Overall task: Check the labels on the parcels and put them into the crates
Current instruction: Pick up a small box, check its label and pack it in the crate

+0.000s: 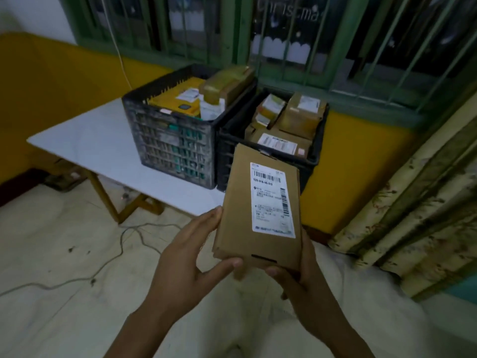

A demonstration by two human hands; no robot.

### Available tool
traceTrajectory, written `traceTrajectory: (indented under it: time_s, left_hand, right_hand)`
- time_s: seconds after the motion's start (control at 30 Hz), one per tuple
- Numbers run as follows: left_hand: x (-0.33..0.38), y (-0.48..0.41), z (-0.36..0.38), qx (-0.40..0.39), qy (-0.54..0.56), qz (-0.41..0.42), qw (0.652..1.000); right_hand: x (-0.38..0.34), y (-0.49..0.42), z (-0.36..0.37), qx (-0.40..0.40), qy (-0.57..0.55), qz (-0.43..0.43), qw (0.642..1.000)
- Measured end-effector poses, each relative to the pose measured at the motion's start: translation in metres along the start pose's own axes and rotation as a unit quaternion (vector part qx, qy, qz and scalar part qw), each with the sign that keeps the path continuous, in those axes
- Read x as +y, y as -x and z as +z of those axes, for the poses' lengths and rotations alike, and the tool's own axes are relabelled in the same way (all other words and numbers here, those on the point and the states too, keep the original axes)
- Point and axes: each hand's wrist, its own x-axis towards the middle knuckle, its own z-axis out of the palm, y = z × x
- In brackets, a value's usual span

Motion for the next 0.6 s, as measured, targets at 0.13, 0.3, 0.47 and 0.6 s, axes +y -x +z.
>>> traceTrajectory:
  time_s: [0.13, 0.3, 0.47, 0.6]
  left_hand:
    - [-0.012, -0.060, 0.010, 0.004, 0.006, 0.037, 0.999]
    - [-0.024, -0.134, 0.024, -0.038, -0.033, 0.114, 0.992]
    - [-0.038, -0.221, 0.055, -0.068, -0.063, 0.198, 0.976]
    - [-0.065, -0.292, 0.070, -0.121, 0.000, 0.226, 0.967]
  right_hand:
    - [-0.009, -0.057, -0.009, -0.019, -0.003, 0.016, 1.000]
    - [-0.013, -0.108, -0.034, 0.011, -0.035, 0.085, 0.996]
    - [-0.031, -0.166, -0.072, 0.114, 0.027, 0.079, 0.990]
    - [-0.062, -0.225, -0.090, 0.152, 0.076, 0.057, 0.984]
